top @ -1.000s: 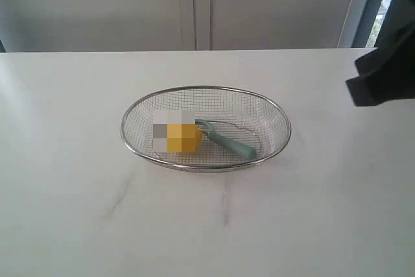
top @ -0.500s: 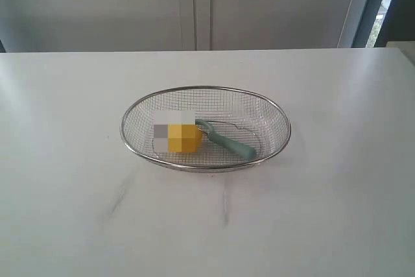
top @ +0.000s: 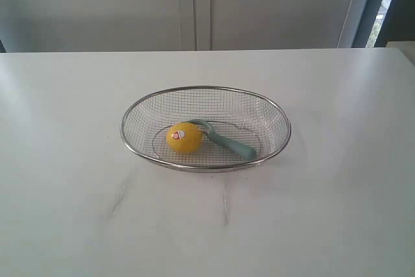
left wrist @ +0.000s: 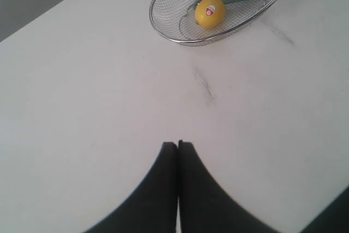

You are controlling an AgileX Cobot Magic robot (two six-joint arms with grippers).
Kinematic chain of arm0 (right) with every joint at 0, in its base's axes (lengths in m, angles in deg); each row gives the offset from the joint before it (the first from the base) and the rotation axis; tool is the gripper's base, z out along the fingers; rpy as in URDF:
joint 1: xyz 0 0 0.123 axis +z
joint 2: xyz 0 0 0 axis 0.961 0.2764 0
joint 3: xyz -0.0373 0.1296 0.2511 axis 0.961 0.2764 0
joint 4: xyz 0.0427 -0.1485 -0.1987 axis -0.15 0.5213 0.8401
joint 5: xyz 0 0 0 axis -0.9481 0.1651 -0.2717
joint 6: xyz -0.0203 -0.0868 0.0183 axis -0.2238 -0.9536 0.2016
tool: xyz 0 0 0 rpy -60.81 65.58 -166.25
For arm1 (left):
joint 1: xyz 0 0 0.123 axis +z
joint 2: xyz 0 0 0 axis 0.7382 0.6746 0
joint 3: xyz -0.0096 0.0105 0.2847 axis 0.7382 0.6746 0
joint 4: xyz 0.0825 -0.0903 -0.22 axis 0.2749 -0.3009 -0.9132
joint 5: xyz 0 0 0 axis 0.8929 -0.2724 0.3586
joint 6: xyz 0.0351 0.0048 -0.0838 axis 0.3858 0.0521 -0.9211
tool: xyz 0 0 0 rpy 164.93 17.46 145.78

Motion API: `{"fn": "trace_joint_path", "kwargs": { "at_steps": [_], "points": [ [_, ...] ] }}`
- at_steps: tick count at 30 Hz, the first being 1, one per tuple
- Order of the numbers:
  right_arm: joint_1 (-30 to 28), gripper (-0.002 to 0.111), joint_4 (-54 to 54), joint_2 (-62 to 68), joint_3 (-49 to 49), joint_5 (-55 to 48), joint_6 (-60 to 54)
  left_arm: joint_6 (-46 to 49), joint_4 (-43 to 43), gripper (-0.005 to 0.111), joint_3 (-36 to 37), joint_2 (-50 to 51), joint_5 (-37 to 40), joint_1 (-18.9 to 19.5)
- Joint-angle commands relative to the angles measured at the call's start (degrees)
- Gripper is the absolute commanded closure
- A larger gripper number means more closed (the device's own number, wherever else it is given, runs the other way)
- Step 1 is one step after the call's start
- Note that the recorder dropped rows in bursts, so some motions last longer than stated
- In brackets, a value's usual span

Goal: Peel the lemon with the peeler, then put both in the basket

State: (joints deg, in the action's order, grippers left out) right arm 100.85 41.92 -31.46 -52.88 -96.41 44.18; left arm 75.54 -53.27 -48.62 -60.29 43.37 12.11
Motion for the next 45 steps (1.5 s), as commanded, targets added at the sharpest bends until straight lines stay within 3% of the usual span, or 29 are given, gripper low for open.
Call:
{"fn": "trace_joint_path", "kwargs": {
  "at_steps": [1, 14, 21, 26, 30, 36, 45],
  "points": [
    [-0.1, 0.108, 0.4, -0.2, 0.2, 0.7, 0.2, -0.5, -0.2, 0.107, 0.3, -0.4, 3.4, 0.0],
    [-0.1, 0.108, 0.4, -0.2, 0.2, 0.5, 0.2, -0.5, -0.2, 0.107, 0.3, -2.1, 3.4, 0.5],
    [-0.1, 0.108, 0.4, -0.2, 0.2, 0.5, 0.2, 0.2, 0.1, 0.107, 4.2, -4.2, 3.4, 7.1],
    [-0.1, 0.108, 0.4, -0.2, 0.2, 0.5, 0.2, 3.8, 2.4, 0.107, 9.3, -5.4, -2.2, 11.9],
    [-0.1, 0.108, 0.4, -0.2, 0.2, 0.5, 0.2, 3.9, 2.8, 0.107, 13.7, -5.9, -16.5, 16.1],
    [-0.1, 0.108, 0.4, -0.2, 0.2, 0.5, 0.2, -3.9, 0.9, 0.107, 25.3, -6.2, -50.4, 20.3],
    [-0.1, 0.108, 0.4, -0.2, 0.2, 0.5, 0.2, -6.7, -2.9, 0.107, 47.8, -12.6, -83.1, 24.0]
  ]
}}
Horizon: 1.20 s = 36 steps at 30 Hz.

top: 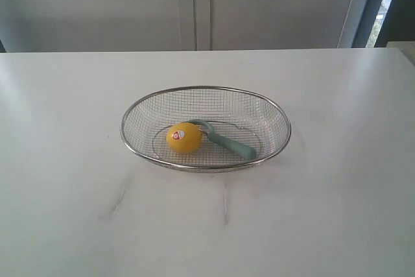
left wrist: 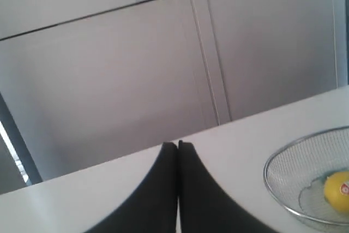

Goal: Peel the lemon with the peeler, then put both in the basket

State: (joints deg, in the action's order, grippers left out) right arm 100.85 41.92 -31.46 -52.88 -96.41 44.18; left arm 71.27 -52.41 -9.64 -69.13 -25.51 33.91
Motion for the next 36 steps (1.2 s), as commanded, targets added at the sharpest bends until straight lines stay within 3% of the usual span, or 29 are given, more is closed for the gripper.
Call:
{"fn": "trace_joint_path", "kwargs": {
  "at_steps": [1, 6, 10, 23, 36],
  "points": [
    [-0.1, 0.108, 0.4, -0.2, 0.2, 0.5, 0.2, -2.6, -5.6, 0.107, 10.8, -4.5, -16.9, 2.7],
    [-0.1, 0.108, 0.4, -0.2, 0.2, 0.5, 0.2, -2.4, -17.7, 0.107, 18.1, -8.6, -27.1, 5.9],
    [-0.1, 0.108, 0.4, -0.2, 0.2, 0.5, 0.2, 1.5, -20.8, 0.107, 18.1, -10.2, -18.6, 6.5],
    [-0.1, 0.108, 0.4, -0.4, 0.2, 0.4, 0.2, 3.9, -20.8, 0.107, 18.1, -10.2, -5.2, 6.5],
    [-0.1, 0.108, 0.4, -0.4, 0.2, 0.4, 0.2, 0.5, -10.6, 0.107, 18.1, -10.2, 13.0, 6.5]
  ]
}}
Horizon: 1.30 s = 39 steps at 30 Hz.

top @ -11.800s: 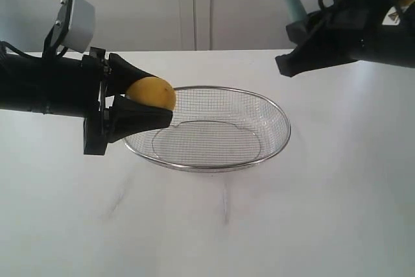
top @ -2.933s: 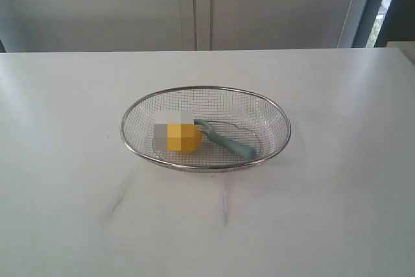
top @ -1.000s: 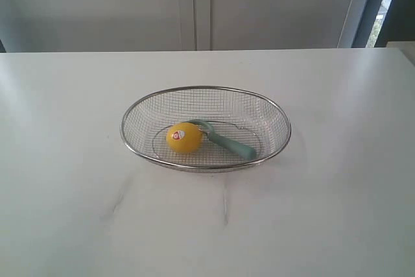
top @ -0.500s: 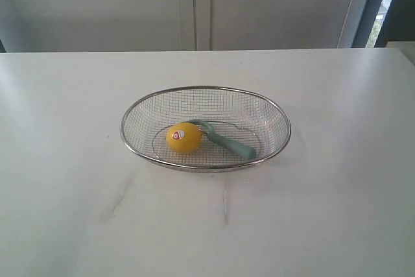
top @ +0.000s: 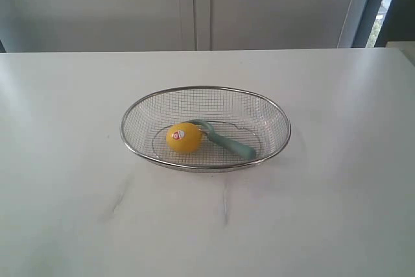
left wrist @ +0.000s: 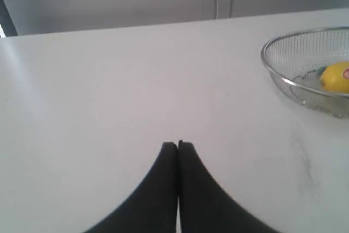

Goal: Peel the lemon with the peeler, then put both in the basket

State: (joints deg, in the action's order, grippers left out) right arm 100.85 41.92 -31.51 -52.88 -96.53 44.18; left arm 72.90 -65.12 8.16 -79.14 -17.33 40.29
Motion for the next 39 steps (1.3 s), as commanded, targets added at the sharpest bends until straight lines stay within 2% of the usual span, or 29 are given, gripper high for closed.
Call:
{"fn": "trace_joint_path", "kwargs": {
  "at_steps": [1, 13, 18, 39],
  "points": [
    [-0.1, 0.108, 0.4, -0.4, 0.2, 0.5, 0.2, -1.1, 2.1, 0.107, 0.3, -0.2, 8.0, 0.2],
    [-0.1, 0.108, 0.4, -0.4, 0.2, 0.5, 0.2, -1.0, 2.2, 0.107, 0.3, -0.2, 7.6, 0.4],
    [-0.1, 0.108, 0.4, -0.4, 0.2, 0.5, 0.2, -1.0, 2.1, 0.107, 0.3, -0.2, 7.6, 4.8],
    [-0.1, 0.108, 0.4, -0.4, 0.2, 0.5, 0.2, 1.0, 1.4, 0.107, 0.3, -0.2, 7.2, 4.6]
  ]
}}
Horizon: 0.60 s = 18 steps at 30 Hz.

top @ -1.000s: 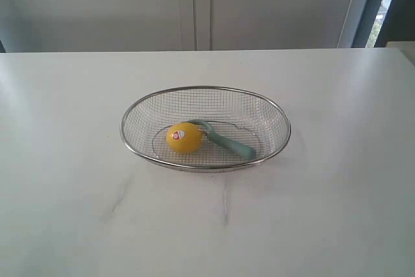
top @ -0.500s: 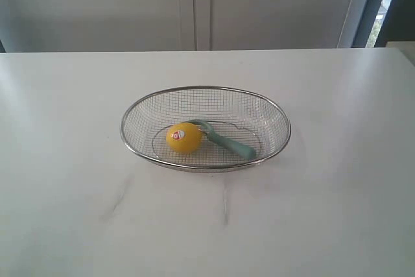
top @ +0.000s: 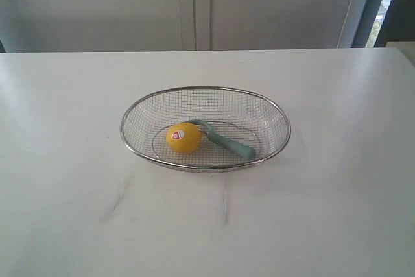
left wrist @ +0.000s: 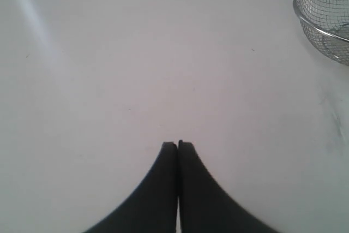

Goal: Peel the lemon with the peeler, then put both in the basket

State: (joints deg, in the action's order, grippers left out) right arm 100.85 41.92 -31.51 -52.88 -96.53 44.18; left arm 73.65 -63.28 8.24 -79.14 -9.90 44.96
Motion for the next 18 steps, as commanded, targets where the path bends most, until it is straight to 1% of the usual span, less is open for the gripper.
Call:
{"fn": "trace_joint_path", "kwargs": {
  "at_steps": [1, 6, 18],
  "points": [
    [-0.1, 0.108, 0.4, -0.4, 0.2, 0.5, 0.2, 0.2, -0.4, 0.107, 0.2, -0.2, -0.3, -0.6],
    [-0.1, 0.108, 0.4, -0.4, 0.2, 0.5, 0.2, 0.2, -0.4, 0.107, 0.2, -0.2, -0.3, -3.2],
    [-0.1, 0.108, 0.4, -0.4, 0.2, 0.5, 0.2, 0.2, -0.4, 0.107, 0.2, -0.2, -0.2, -3.4]
  ]
}}
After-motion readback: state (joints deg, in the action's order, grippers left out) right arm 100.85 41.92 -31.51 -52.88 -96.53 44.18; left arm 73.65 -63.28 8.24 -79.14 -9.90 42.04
